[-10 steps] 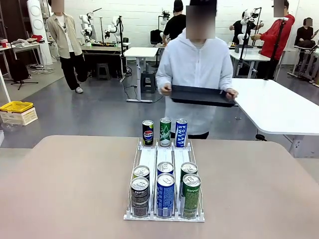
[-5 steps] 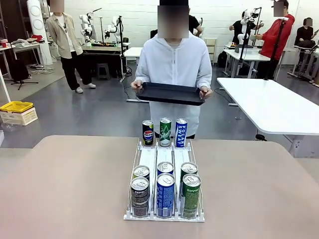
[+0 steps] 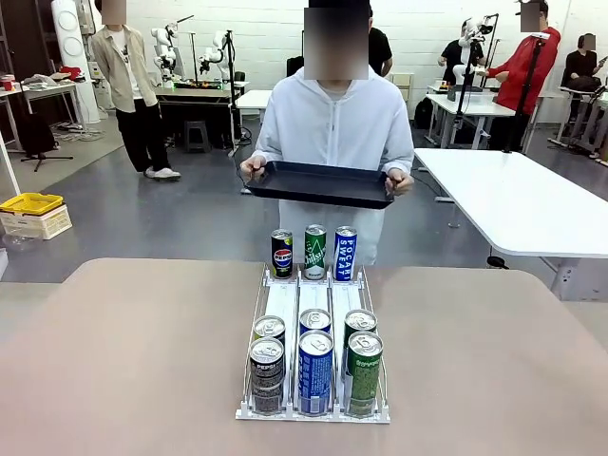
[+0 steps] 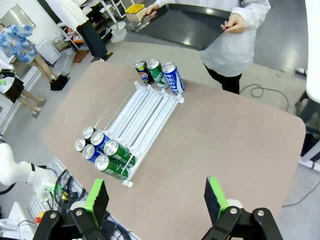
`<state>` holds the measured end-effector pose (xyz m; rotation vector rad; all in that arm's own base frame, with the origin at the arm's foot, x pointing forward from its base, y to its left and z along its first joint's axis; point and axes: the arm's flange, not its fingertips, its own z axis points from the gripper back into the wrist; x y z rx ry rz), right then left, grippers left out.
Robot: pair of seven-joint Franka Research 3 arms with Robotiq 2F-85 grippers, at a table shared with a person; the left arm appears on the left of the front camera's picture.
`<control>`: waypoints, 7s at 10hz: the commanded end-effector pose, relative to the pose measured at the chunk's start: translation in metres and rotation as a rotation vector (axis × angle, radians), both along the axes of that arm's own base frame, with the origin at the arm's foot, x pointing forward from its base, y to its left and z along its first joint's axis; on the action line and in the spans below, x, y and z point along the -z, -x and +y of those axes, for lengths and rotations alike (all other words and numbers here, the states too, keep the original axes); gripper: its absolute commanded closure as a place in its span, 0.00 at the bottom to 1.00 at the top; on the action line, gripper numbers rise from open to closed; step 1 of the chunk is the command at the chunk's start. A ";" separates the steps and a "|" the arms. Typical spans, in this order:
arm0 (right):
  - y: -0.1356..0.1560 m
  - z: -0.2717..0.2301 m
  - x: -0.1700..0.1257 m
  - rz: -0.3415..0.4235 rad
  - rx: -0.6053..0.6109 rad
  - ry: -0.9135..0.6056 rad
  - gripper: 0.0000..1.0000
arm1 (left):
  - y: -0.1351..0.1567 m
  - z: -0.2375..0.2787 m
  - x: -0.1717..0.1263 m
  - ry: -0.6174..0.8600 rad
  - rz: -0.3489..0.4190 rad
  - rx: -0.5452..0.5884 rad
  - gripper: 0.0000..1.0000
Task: Retrieve and hand over the desired beverage to the person.
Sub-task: Pick up a can of the same type that the person held from the Automatic Can Dispenser.
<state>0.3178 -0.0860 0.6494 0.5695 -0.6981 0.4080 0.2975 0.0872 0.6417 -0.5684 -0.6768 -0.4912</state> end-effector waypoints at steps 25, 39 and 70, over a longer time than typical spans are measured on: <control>-0.002 0.000 0.000 -0.006 -0.019 -0.017 0.00 | 0.001 0.002 0.001 0.001 -0.014 0.019 0.00; -0.002 0.000 0.000 -0.006 -0.019 -0.017 0.00 | 0.001 0.002 0.001 0.001 -0.014 0.019 0.00; -0.002 0.000 0.000 -0.006 -0.019 -0.017 0.00 | 0.001 0.002 0.001 0.001 -0.014 0.019 0.00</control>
